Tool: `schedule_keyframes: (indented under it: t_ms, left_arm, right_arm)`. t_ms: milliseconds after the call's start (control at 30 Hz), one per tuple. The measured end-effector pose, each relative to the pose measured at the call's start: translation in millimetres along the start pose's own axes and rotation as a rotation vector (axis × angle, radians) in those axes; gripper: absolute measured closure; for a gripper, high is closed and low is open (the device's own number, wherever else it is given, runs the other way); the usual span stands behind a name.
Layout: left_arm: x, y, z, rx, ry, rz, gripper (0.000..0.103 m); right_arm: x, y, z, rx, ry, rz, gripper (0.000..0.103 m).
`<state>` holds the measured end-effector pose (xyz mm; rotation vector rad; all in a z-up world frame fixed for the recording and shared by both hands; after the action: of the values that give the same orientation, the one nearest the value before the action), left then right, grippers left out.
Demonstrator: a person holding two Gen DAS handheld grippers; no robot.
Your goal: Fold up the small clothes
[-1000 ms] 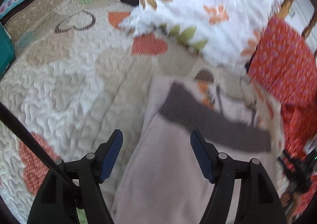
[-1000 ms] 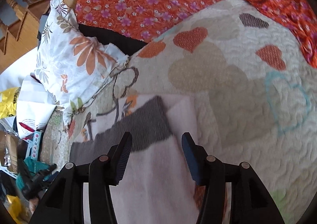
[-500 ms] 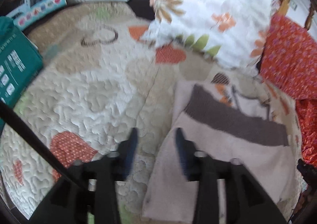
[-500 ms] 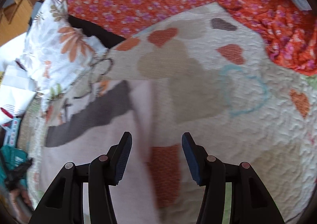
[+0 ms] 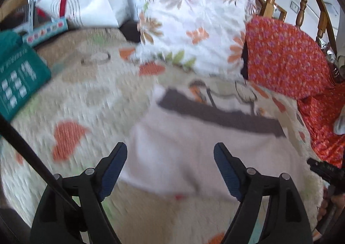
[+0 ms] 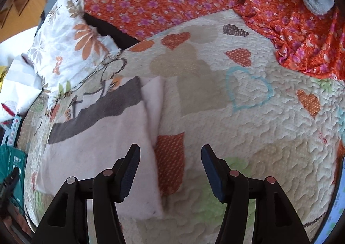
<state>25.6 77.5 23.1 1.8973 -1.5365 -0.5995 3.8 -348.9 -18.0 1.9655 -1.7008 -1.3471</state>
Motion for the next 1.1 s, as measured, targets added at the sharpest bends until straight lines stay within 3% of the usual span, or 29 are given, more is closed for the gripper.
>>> schedule_keyframes:
  t_ms: [367, 533, 800, 1100]
  left_arm:
    - [26.8, -10.9, 78.9, -0.103, -0.132, -0.031, 0.022]
    - [35.3, -16.7, 86.8, -0.112, -0.172, -0.032, 0.022]
    - [36.5, -31.7, 102.5, -0.144, -0.211, -0.054, 0.022]
    - [45.8, -35.3, 108.7, -0.093, -0.281, -0.106, 0.01]
  right_arm:
    - [-34.6, 4.7, 23.7, -0.018, 0.092, -0.026, 0.037]
    - [-47.7, 5.6, 26.7, -0.013, 0.169, 0.022, 0.037]
    - [-80.7, 4.0, 16.2, 0.011, 0.209, -0.017, 0.034]
    - [-47.3, 9.7, 9.4, 0.022, 0.141, 0.025, 0.034]
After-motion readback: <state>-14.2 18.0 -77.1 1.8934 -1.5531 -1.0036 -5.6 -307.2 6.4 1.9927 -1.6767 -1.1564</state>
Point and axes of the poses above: each gripper's, at about its wrist camera, not at the fingertips, and y roughly against the way its jaws point, x to its right, z to its underside, the point moved 10 cm from there along -y, roughly the way its jaws point, and after that the axes turned 15 degrees about -z, right-handed, at the moved point
